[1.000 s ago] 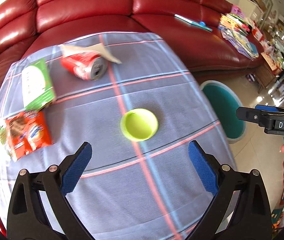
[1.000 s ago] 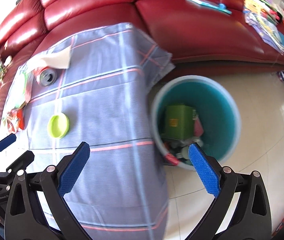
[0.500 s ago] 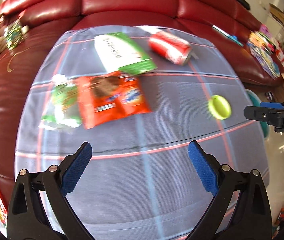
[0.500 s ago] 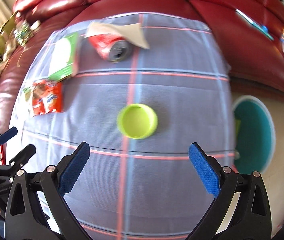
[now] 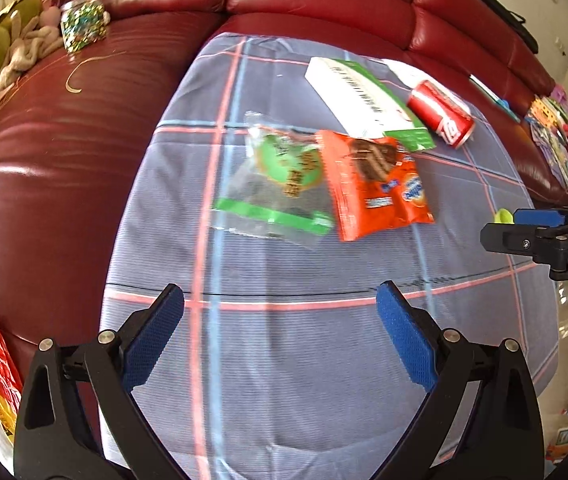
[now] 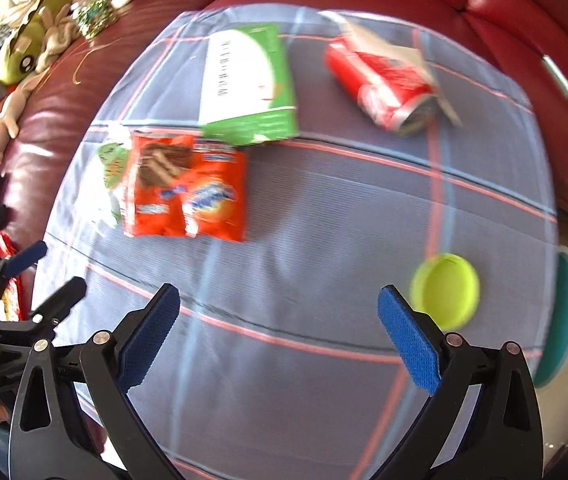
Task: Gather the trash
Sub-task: 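Grasp the orange Ovaltine wafer packet with the right tool while the left tool grasps the green-printed clear packet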
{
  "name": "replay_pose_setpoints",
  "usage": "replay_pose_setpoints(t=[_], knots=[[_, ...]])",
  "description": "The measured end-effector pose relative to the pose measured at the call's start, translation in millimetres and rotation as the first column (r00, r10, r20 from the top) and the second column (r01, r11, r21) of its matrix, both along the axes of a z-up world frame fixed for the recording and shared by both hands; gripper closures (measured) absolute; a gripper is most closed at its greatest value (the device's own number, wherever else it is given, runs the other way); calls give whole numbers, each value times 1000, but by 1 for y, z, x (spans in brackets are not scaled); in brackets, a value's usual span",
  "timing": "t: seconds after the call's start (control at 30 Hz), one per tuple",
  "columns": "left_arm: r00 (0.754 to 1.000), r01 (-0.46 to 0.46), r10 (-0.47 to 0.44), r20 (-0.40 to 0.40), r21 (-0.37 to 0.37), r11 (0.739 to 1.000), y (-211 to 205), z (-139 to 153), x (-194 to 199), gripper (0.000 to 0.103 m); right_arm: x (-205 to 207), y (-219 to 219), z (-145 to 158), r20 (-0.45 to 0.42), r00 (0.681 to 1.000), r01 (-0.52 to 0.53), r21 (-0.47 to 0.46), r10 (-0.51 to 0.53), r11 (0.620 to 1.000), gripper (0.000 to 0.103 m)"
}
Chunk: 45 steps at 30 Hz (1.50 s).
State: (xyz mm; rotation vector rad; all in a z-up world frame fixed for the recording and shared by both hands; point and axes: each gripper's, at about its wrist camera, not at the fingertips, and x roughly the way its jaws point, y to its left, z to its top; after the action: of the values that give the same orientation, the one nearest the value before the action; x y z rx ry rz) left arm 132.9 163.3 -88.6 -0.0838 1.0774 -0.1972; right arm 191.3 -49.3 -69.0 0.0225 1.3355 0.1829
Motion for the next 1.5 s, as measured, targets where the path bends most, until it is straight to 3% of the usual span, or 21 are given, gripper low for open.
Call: replay_pose_setpoints(t=[0.27,0.53,0.9,0.93,1.03,1.1,1.13,1.2,1.3,1.5], knots=[[1000,-9,9,-16,-8,1000,22,-10,8,10,35,56,-16,-26,999,-22,10,22,1000,4],[999,53,-53,-8,-5,999,18,-12,24,10,58,70,-30,-20,1000,2,-6,-2,1000,4],[998,68,-68,-15,-7,998,13,-15,33,10,69,76,-49,-7,1000,-18,-14,18,1000,5],[998,66,-66,-17,-5,998,13,-15,33,10,67,76,-48,6,1000,-23,-20,23,1000,8],[998,62,-62,-21,-7,998,12,-15,34,10,57,72,-43,41,998,-42,-47,44,998,34],[998,63,-63,-21,-6,998,9,-15,36,10,54,65,-40,44,998,-40,-48,42,998,67],[998,63,-63,-21,-5,998,8,-14,37,10,53,62,-39,39,999,-35,-36,36,999,69],[998,67,-67,-18,-10,998,4,-12,39,10,51,51,-38,27,999,-33,-18,33,999,86],[997,74,-74,-19,1,997,-6,-12,46,10,46,40,-39,18,999,-37,-9,37,999,92],[997,67,-65,-47,33,997,-24,-22,68,10,38,17,-31,33,999,-13,20,12,1000,94]])
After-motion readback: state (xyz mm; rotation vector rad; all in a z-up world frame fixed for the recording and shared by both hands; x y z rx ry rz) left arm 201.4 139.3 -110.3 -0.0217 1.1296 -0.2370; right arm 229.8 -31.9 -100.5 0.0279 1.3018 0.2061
